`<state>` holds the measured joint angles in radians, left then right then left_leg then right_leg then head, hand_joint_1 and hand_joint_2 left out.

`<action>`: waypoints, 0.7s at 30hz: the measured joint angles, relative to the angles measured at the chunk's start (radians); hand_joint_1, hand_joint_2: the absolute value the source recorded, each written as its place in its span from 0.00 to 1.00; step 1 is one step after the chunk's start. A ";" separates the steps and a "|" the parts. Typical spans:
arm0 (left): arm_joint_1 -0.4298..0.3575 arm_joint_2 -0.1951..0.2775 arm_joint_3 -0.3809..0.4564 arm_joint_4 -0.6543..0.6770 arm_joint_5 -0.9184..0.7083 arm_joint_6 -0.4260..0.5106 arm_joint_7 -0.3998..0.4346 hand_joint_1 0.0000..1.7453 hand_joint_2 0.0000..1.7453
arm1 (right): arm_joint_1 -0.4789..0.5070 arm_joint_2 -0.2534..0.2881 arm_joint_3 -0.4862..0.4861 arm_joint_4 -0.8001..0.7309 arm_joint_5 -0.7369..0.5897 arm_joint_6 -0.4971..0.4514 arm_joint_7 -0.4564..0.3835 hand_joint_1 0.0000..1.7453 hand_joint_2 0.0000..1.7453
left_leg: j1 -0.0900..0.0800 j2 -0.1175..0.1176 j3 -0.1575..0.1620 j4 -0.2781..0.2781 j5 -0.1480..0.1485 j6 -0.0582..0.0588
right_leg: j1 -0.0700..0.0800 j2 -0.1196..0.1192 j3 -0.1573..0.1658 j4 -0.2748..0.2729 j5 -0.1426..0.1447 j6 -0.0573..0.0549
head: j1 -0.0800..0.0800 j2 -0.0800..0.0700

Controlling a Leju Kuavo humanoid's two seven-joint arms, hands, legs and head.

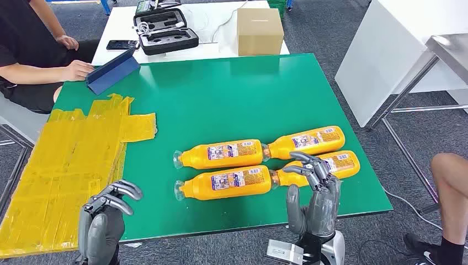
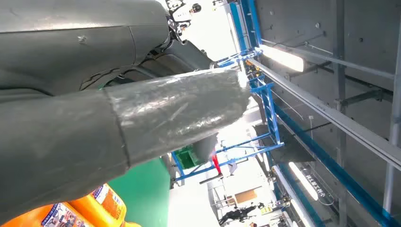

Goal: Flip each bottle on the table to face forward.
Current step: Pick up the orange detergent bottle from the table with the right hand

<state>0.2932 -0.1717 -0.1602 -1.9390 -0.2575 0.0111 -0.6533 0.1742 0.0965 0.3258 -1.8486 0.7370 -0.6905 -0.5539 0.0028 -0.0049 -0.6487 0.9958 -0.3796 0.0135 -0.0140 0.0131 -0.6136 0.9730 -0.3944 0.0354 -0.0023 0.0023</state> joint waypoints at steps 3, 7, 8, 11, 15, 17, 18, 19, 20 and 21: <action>0.000 0.000 0.000 0.000 0.000 0.000 0.000 1.00 0.00 | 0.000 0.000 0.000 0.000 0.000 0.000 0.000 1.00 0.00 | 0.000 0.000 0.000 0.000 0.000 0.000 | 0.000 0.000 0.000 0.000 0.000 0.000 | 0.000 0.000; -0.005 -0.002 -0.002 0.004 0.005 0.023 0.000 1.00 0.00 | -0.002 0.002 0.000 0.006 -0.034 0.030 -0.017 1.00 0.00 | 0.000 0.000 0.000 0.000 0.000 0.000 | 0.000 0.000 0.000 0.000 0.000 0.000 | 0.000 0.000; -0.017 -0.007 -0.010 0.018 0.013 0.064 0.000 1.00 0.00 | -0.008 0.008 0.000 0.022 -0.093 0.082 -0.043 1.00 0.00 | 0.000 0.000 0.000 0.000 0.000 0.000 | 0.000 0.000 0.000 0.000 0.000 0.000 | 0.000 0.000; -0.083 -0.024 -0.069 0.090 0.055 0.245 0.000 1.00 0.00 | -0.033 0.041 0.006 0.103 -0.405 0.383 -0.121 1.00 0.00 | 0.000 -0.001 0.000 0.000 0.001 0.001 | 0.000 0.000 0.000 0.000 0.000 0.000 | 0.000 0.000; -0.127 -0.026 -0.145 0.148 0.075 0.317 0.000 1.00 0.00 | -0.053 0.065 0.016 0.165 -0.521 0.510 -0.140 1.00 0.00 | 0.000 -0.001 0.000 0.000 0.002 0.001 | 0.000 0.000 0.000 0.000 0.001 0.000 | 0.000 0.000; -0.139 -0.025 -0.163 0.163 0.083 0.321 0.000 0.70 0.00 | -0.057 0.071 0.018 0.183 -0.517 0.508 -0.141 0.77 0.00 | 0.000 -0.001 -0.001 0.000 0.002 0.001 | 0.000 0.000 0.000 0.000 0.001 0.000 | 0.000 0.000; -0.141 -0.025 -0.169 0.167 0.088 0.321 0.000 0.45 0.00 | -0.058 0.073 0.018 0.189 -0.514 0.512 -0.142 0.52 0.00 | 0.000 -0.001 -0.001 0.000 0.002 0.001 | 0.000 0.000 0.000 0.000 0.001 0.000 | 0.000 0.000; -0.142 -0.025 -0.172 0.169 0.094 0.320 0.000 0.20 0.00 | -0.058 0.074 0.018 0.193 -0.512 0.517 -0.142 0.27 0.00 | 0.000 -0.001 -0.001 0.000 0.002 0.001 | 0.000 0.000 0.000 0.000 0.001 0.000 | 0.000 0.000; -0.142 -0.025 -0.173 0.169 0.099 0.320 0.000 0.00 0.00 | -0.058 0.076 0.017 0.196 -0.511 0.525 -0.142 0.02 0.00 | 0.000 -0.001 -0.001 0.000 0.001 0.001 | 0.000 0.000 0.000 0.000 0.001 0.000 | 0.000 0.000; -0.142 -0.025 -0.173 0.170 0.101 0.322 0.000 0.00 0.00 | -0.058 0.078 0.016 0.199 -0.510 0.531 -0.142 0.00 0.00 | 0.000 -0.001 -0.001 0.000 0.001 0.001 | 0.000 0.000 0.000 0.000 0.001 0.000 | 0.000 0.000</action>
<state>0.1512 -0.1969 -0.3336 -1.7690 -0.1564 0.3330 -0.6535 0.1161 0.1745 0.3420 -1.6493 0.2271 -0.1593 -0.6958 0.0026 -0.0054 -0.6495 0.9959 -0.3784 0.0145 -0.0141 0.0129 -0.6137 0.9730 -0.3937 0.0358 -0.0023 0.0023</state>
